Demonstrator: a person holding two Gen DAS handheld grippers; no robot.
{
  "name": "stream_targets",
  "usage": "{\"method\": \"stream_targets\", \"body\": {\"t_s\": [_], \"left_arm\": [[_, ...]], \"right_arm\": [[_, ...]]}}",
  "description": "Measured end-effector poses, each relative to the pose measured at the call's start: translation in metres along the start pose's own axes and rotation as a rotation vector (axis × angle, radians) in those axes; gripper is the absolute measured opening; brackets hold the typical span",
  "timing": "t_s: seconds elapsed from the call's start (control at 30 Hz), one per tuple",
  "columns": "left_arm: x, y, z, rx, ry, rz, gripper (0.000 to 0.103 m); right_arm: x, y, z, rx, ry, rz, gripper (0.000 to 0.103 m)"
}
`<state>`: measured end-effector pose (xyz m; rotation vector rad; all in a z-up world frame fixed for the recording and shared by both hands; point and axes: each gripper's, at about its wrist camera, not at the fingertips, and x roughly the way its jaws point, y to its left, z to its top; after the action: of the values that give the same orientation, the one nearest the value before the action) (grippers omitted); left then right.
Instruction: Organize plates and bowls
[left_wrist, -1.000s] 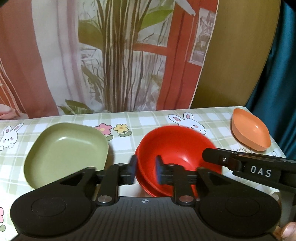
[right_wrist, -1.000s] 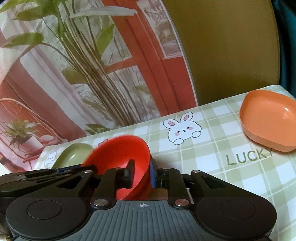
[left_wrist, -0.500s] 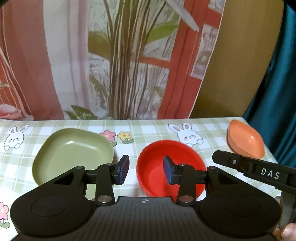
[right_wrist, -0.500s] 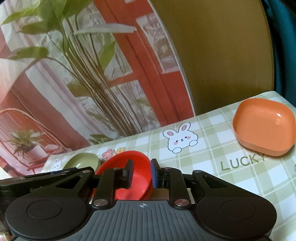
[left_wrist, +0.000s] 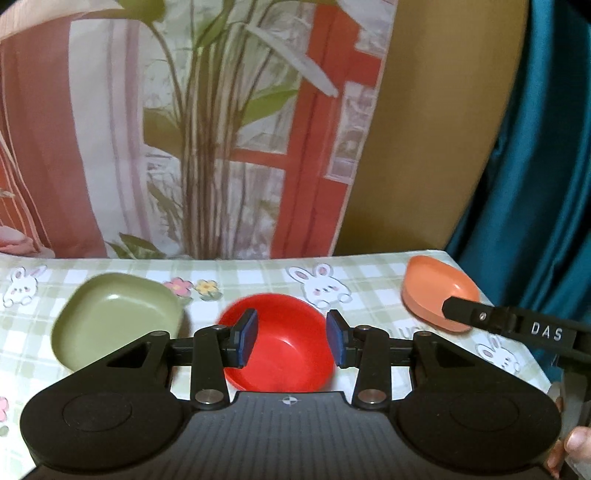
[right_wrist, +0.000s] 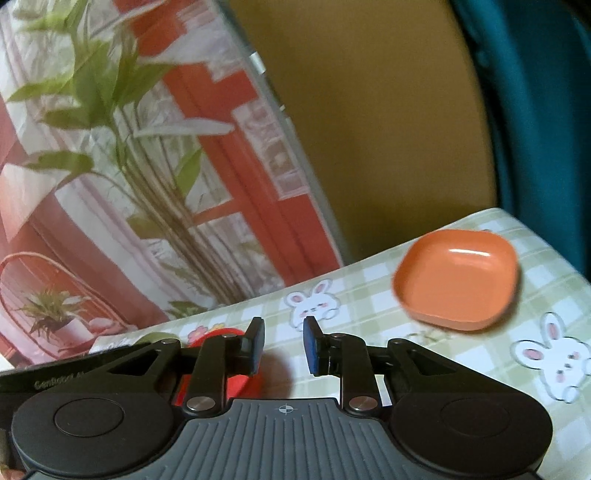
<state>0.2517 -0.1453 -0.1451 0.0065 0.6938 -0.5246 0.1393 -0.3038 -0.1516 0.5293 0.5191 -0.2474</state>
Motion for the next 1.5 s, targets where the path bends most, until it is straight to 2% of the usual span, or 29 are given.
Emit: {"method": "stream_targets", "body": {"t_s": [0.23,0.43,0.5,0.57,0.67,0.83,1.1,1.23,1.5], "left_arm": [[-0.005,-0.031,-0.013,-0.061,-0.013,-0.042,0.043],[-0.002,-0.074,-0.018,0.009,0.007,-0.026,0.044],[0.001,-0.084,-0.018,0.004,0.013,-0.037,0.047],[0.006,-0.094,-0.017,-0.006,0.018,-0.049,0.055],[0.017,-0.107,-0.017,-0.019,0.017,-0.065,0.056],[0.046,-0.13,-0.012,-0.012,0.017,-0.089,0.056],[0.1,-0.143,0.001,-0.027,-0.007,-0.047,0.056],[0.124,-0.138,0.004,-0.076,0.018,-0.04,0.056],[0.16,-0.141,0.004,-0.061,0.06,-0.044,0.056]], "right_arm": [[-0.031,-0.027,0.002,-0.068,0.004,-0.029,0.025],[-0.052,-0.06,0.019,-0.169,-0.005,-0.062,0.025],[-0.057,-0.074,0.025,-0.172,-0.009,-0.072,0.026],[-0.06,-0.088,0.029,-0.18,-0.01,-0.09,0.026],[-0.06,-0.106,0.035,-0.188,-0.012,-0.111,0.026],[-0.041,-0.135,0.04,-0.171,-0.022,-0.156,0.026],[0.006,-0.17,0.047,-0.114,-0.022,-0.201,0.026],[0.037,-0.178,0.053,-0.128,-0.005,-0.225,0.026],[0.08,-0.2,0.059,-0.122,0.02,-0.268,0.026]]}}
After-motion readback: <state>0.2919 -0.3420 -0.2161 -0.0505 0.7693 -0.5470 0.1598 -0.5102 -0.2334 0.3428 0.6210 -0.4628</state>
